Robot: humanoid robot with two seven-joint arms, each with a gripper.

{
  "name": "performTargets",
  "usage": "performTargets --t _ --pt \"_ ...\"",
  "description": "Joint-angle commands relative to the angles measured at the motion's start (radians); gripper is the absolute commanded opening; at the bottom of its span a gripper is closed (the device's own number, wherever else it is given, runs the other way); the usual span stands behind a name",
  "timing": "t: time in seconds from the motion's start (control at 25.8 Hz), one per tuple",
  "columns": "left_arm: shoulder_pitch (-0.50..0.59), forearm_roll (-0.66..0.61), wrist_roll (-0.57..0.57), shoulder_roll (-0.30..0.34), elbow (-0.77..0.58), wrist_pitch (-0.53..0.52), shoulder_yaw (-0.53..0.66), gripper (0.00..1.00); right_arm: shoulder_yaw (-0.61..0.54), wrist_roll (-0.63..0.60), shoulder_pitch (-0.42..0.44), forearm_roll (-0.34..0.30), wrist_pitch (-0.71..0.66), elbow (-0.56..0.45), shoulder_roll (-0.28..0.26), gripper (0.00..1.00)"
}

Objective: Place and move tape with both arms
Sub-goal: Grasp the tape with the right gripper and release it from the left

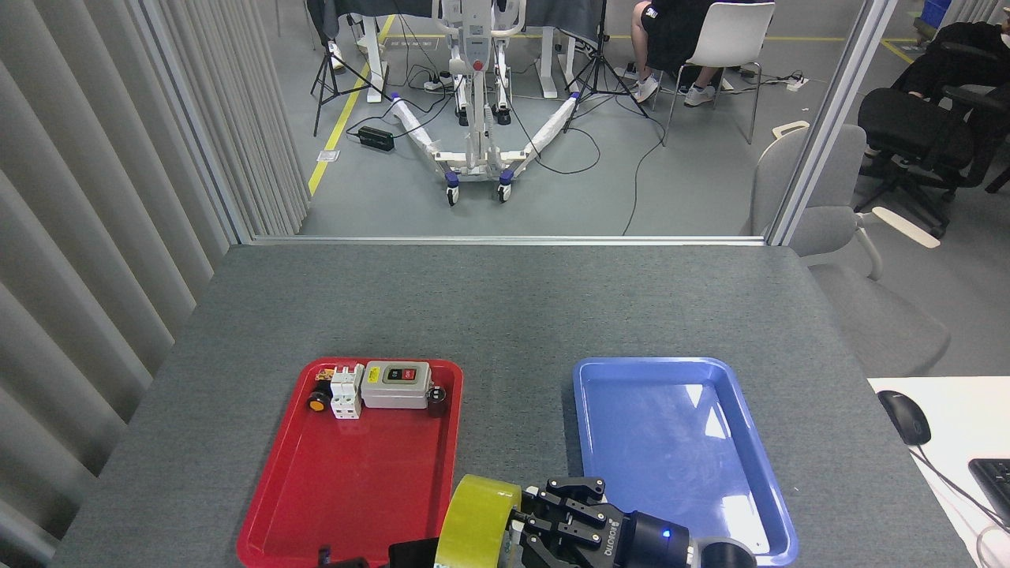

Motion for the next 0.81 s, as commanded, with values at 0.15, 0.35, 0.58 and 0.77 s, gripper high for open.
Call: performTargets --t 0.15,0.35,0.58,0.77 --pt "-0.001 -0.007 0.006 -0.004 0.007 -0.100 0.008 0.45 0.000 -0.001 0.002 0.000 0.000 0.001 0.000 0.29" --pt "0.002 -0.006 -0.004 -0.001 0.007 -0.143 0.016 1.00 0.000 0.000 0.003 0.000 0.000 0.001 0.000 0.30" --pt "0.002 -0.006 -0.009 -0.003 0.007 -0.150 0.017 1.00 0.002 0.000 0.003 0.000 0.000 0.001 0.000 0.30" --pt "0.002 -0.006 -0.009 -0.006 0.013 -0.150 0.017 1.00 0.000 0.000 0.003 0.000 0.000 0.001 0.000 0.30"
